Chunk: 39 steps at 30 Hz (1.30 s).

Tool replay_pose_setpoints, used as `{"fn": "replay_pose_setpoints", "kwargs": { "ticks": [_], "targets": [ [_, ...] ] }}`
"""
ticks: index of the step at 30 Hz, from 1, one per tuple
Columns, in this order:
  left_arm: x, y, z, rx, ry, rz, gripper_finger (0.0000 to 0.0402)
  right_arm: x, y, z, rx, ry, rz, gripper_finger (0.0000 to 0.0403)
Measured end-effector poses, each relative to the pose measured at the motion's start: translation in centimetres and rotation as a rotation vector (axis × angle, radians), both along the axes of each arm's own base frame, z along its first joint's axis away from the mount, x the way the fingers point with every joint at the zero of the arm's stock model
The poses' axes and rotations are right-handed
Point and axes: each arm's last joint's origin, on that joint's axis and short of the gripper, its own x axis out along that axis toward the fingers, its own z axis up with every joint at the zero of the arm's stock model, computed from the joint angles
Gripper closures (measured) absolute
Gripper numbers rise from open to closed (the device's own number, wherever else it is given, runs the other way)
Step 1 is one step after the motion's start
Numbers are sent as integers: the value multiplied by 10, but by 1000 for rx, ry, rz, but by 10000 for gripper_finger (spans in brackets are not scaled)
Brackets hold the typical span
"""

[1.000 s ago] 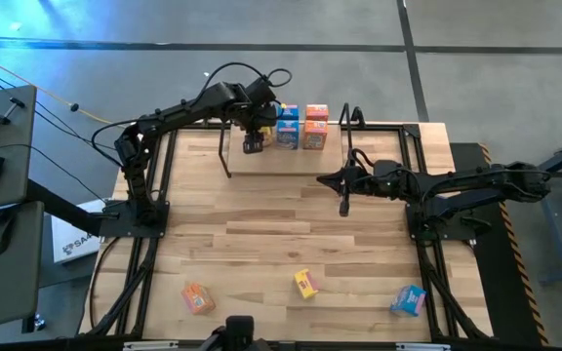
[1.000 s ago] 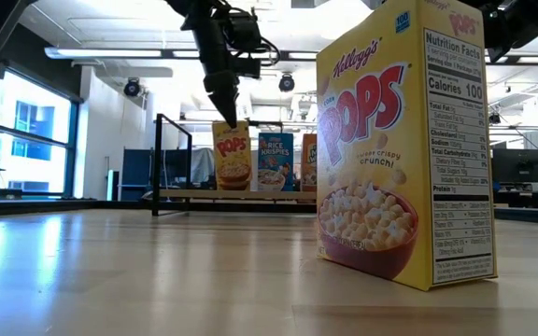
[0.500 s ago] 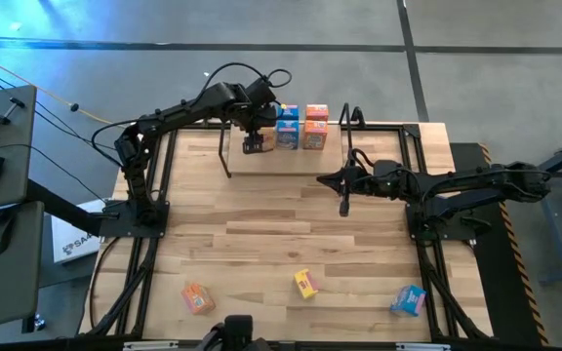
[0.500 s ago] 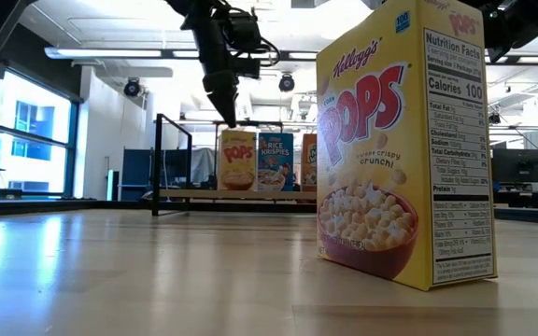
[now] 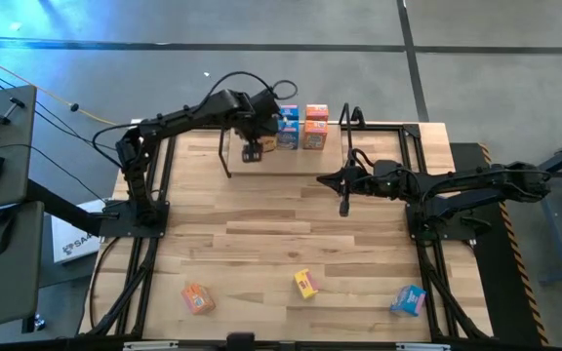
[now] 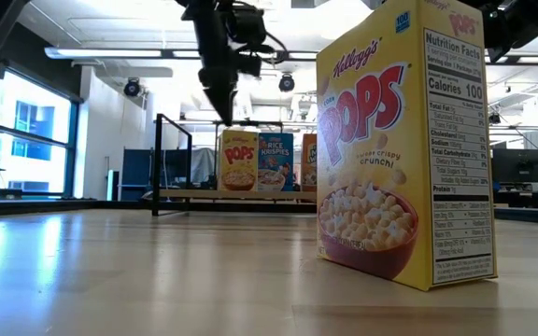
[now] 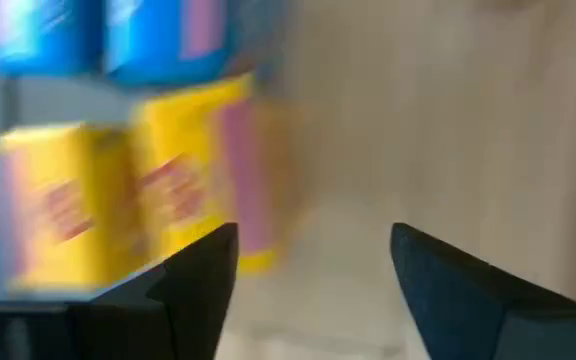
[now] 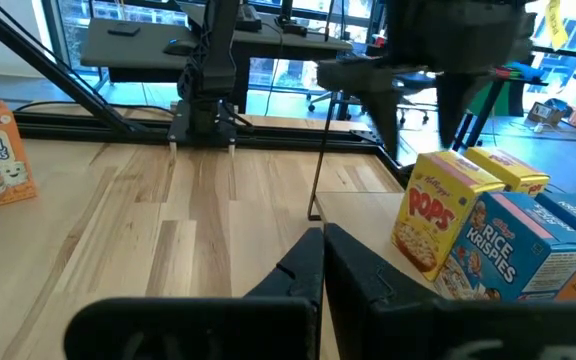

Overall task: Stack cereal on shelf
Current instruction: Put the top yellow cereal box on the shelf aligned with the other yellow cereal box

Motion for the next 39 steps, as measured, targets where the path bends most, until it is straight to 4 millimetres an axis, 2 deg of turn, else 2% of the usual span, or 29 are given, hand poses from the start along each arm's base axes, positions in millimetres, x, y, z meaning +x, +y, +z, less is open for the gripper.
{"fn": "replay_pose_setpoints", "kwargs": {
  "ticks": [3,5,11,14,17,22,39],
  "targets": [
    [8,-14,-1,-100,-108,-19,195,0,0,0,0,4,0,403],
    [13,-22,-7,-108,-170,-30,232,0,0,-1,-1,16,0,403],
    [14,-32,-46,-50,-327,57,354,-1,0,-3,-15,40,3,403],
    [7,-32,-64,9,-367,145,393,-1,0,-4,-15,43,3,403],
    [1,-28,-80,25,-417,208,390,-1,0,-4,-15,44,3,403],
    [-5,-22,-95,109,-466,291,385,-1,0,-4,-15,43,3,403],
    [-18,-12,-111,208,-427,396,399,-1,0,-4,-15,42,3,403]
  ]
}}
